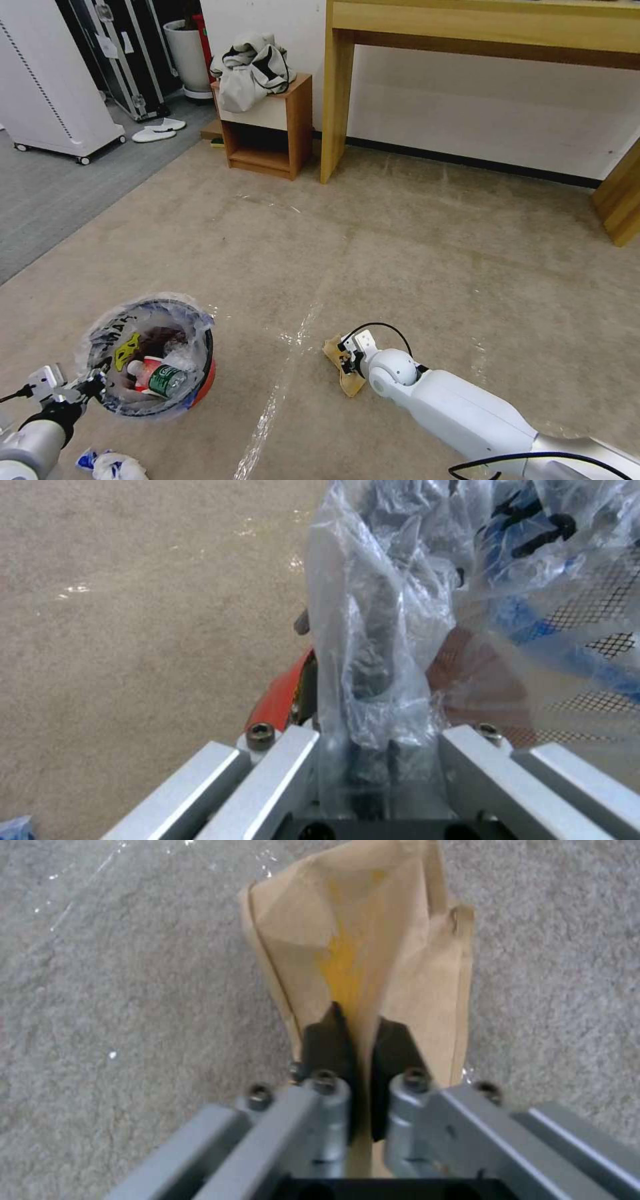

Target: Pick up the trash bin and place the garbage on the floor into it.

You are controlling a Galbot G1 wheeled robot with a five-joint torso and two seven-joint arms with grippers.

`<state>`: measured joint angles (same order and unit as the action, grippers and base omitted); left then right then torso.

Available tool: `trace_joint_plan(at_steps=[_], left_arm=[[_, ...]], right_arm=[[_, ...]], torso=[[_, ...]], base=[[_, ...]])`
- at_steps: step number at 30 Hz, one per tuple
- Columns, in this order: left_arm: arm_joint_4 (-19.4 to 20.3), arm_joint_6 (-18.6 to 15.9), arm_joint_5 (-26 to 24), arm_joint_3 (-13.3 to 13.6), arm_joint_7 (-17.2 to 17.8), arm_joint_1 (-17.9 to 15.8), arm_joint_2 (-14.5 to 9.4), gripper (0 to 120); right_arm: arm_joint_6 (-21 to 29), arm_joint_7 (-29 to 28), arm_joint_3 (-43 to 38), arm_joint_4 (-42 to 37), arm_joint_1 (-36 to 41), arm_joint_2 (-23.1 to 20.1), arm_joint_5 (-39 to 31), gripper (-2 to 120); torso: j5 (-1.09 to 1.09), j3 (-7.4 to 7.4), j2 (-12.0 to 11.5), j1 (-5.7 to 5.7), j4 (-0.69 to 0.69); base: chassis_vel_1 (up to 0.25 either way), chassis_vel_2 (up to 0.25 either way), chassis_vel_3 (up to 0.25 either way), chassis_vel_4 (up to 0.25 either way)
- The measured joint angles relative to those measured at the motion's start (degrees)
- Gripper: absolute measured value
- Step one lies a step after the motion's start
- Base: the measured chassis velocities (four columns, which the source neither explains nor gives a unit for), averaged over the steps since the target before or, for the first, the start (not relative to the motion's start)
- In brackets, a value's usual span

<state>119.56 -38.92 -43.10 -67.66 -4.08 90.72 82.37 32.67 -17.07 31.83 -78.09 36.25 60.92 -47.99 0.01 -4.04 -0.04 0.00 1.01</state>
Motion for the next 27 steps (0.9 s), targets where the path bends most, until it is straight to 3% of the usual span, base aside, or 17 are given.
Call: trace_joint_plan(at_steps=[12,18,22,27], left_arm=[[0.42,-0.36,0.46,0.41,0.05,0.3,0.09,1],[1.12,-1.65,-2.09,0.87,1.13,0.25,-0.53,1],[2.17,-2.94,-4.99,1.62,2.16,0.1,-1.5,1],[3.34,-3.17,-10.1,3.15,4.31,-0.36,-4.36,1]], right_arm=[[-1.87,-0.54,-3.27,-4.3,1.45,-2.54,-0.14,0],[-2.6,-0.97,-7.34,-9.88,1.52,-4.11,-1.29,0],[-3.42,-1.17,-10.18,-14.78,0.9,-5.07,-1.99,0],[-5.72,-1.08,-13.12,-25.18,-1.24,-7.17,-4.19,0]], torso=[[0.0,0.0,0.0,0.0,0.0],[0.0,0.0,0.0,0.0,0.0],[0.0,0.0,0.0,0.0,0.0],[0.0,0.0,0.0,0.0,0.0]], base=[[0.0,0.0,0.0,0.0],[0.0,0.0,0.0,0.0],[0.0,0.0,0.0,0.0],[0.0,0.0,0.0,0.0]])
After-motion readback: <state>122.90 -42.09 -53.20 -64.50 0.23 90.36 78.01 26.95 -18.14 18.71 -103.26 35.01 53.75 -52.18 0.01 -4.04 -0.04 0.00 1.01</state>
